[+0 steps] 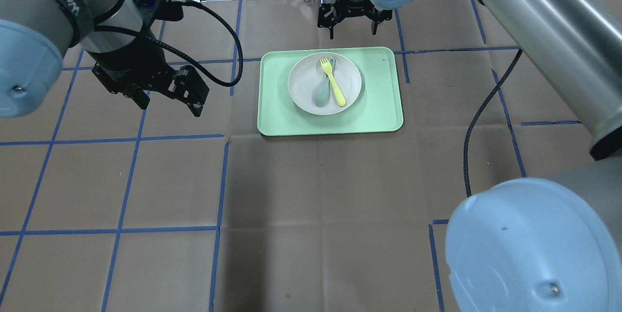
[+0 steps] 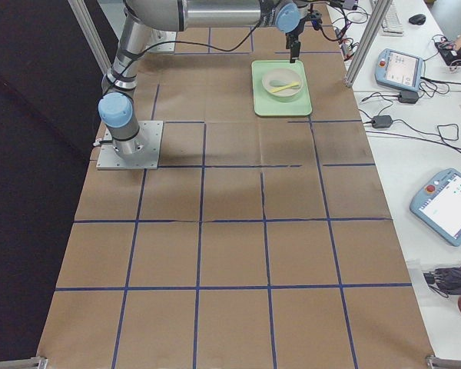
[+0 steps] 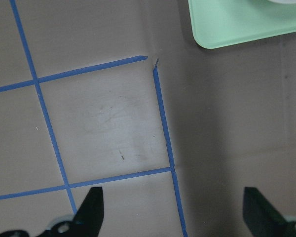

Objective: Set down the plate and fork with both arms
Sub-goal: 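Lower the right gripper into the plate and grasp the yellow fork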

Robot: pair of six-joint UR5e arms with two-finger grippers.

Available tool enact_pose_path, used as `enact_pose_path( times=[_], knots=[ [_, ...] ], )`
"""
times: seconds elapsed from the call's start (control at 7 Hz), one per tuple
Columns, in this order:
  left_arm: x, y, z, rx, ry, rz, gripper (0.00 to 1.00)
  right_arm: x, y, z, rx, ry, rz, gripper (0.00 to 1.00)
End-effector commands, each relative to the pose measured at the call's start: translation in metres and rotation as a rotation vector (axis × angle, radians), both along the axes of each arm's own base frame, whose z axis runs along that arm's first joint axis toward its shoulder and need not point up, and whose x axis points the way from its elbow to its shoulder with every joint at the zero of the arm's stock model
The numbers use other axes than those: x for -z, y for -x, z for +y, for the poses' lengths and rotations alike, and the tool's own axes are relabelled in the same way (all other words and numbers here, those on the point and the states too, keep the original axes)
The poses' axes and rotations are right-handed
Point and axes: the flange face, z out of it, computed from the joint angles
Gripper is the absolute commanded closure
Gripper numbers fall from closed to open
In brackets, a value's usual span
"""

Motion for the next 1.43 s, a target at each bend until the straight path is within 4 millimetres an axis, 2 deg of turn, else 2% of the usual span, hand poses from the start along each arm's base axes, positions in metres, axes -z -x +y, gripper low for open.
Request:
enact_pose_path(
  times=[0.0,0.57,1.0,1.14,1.29],
  knots=[
    [0.01,0.0,0.005,0.0,-0.016,0.003,0.01,0.026,-0.004,-0.006,0.003,-0.027,0.006,0.0],
    [0.012,-0.002,0.002,0.004,-0.02,-0.015,0.01,0.089,-0.01,-0.02,-0.003,-0.069,0.037,0.0],
    [0.013,-0.002,0.004,0.004,-0.022,-0.015,0.01,0.114,-0.014,-0.028,-0.003,-0.069,0.035,0.34],
    [0.012,-0.002,0.003,0.006,-0.02,-0.015,0.01,0.116,-0.014,-0.028,-0.002,-0.07,0.036,0.41],
    [0.013,-0.002,0.002,0.006,-0.022,-0.015,0.01,0.125,-0.014,-0.028,-0.005,-0.084,0.038,0.46]
  ],
)
